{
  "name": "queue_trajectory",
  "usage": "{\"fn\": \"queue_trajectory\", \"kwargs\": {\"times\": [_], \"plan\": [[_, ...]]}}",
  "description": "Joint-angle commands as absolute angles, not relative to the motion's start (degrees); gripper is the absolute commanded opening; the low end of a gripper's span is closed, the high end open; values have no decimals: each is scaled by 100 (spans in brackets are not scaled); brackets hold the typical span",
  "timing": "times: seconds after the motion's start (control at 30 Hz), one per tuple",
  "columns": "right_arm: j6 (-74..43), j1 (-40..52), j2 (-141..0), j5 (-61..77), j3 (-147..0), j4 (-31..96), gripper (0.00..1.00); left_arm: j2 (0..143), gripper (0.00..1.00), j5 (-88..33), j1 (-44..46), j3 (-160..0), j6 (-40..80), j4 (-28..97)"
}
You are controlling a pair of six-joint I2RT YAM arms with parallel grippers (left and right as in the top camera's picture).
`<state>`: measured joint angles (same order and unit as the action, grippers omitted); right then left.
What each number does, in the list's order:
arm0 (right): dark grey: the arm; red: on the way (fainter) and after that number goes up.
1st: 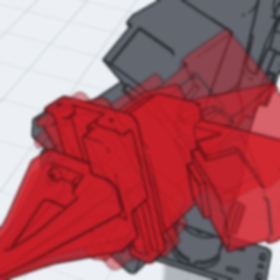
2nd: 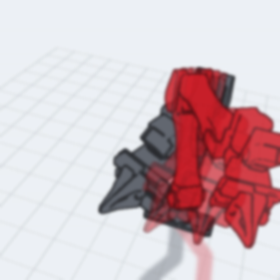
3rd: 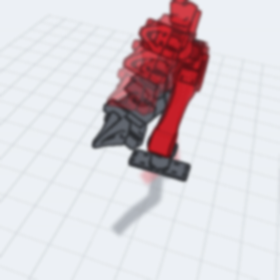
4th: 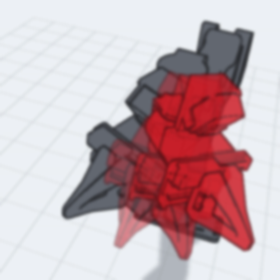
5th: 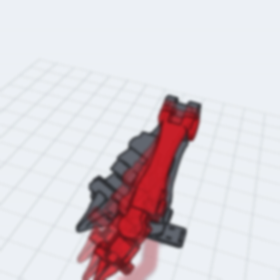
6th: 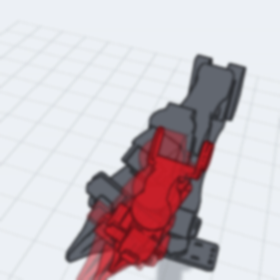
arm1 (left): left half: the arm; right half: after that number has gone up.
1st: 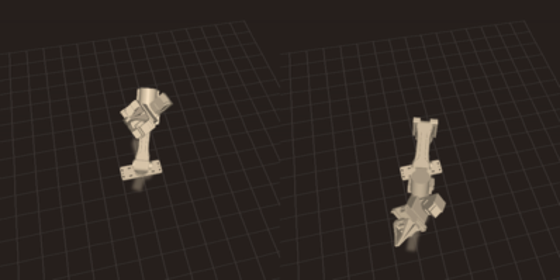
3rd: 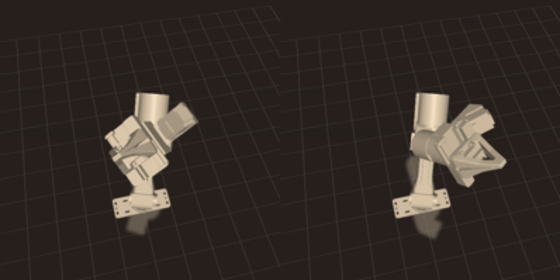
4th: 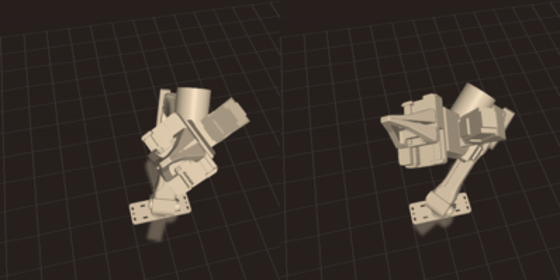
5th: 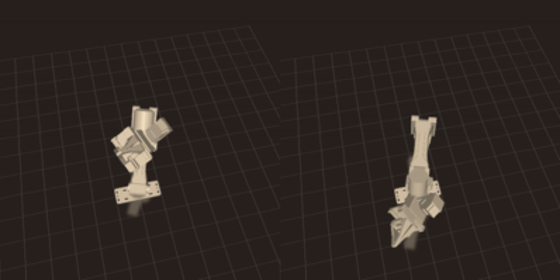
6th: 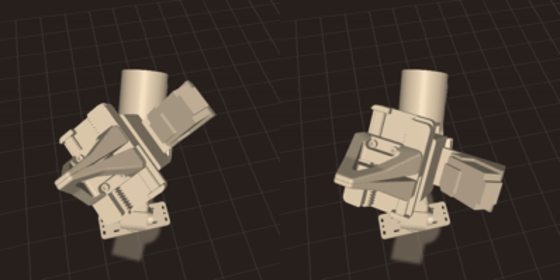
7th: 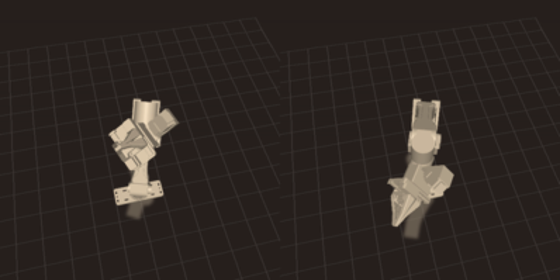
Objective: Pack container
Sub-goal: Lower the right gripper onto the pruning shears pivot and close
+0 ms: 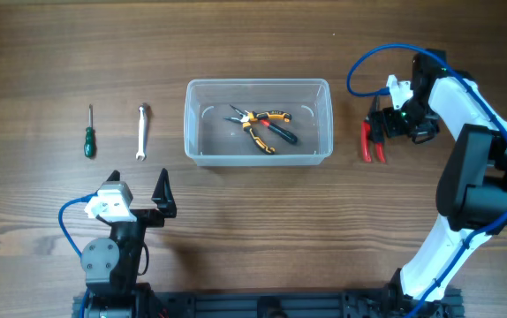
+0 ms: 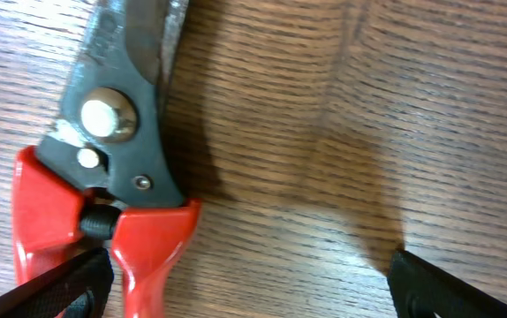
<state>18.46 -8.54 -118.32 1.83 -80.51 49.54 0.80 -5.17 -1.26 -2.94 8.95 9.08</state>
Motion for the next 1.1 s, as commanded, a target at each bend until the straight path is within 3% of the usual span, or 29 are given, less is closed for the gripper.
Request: {"fn": "queue_trajectory", "kwargs": {"times": [0.0,0.7,0.97,1.07], "plan": [[1813,-862,-12121,-47,-8014,4945,100,40,100,-504,-167,-257,969,906],[1949,-631,-12132,-1,-8014,5059,99,38,100,-504,-167,-257,969,906],[1946,-633,-12132,-1,-8014,5033,81,38,100,-504,-167,-257,969,906],[1949,-633,-12132,1,-8014,5028,70,38,100,-504,-167,-257,969,906]]}}
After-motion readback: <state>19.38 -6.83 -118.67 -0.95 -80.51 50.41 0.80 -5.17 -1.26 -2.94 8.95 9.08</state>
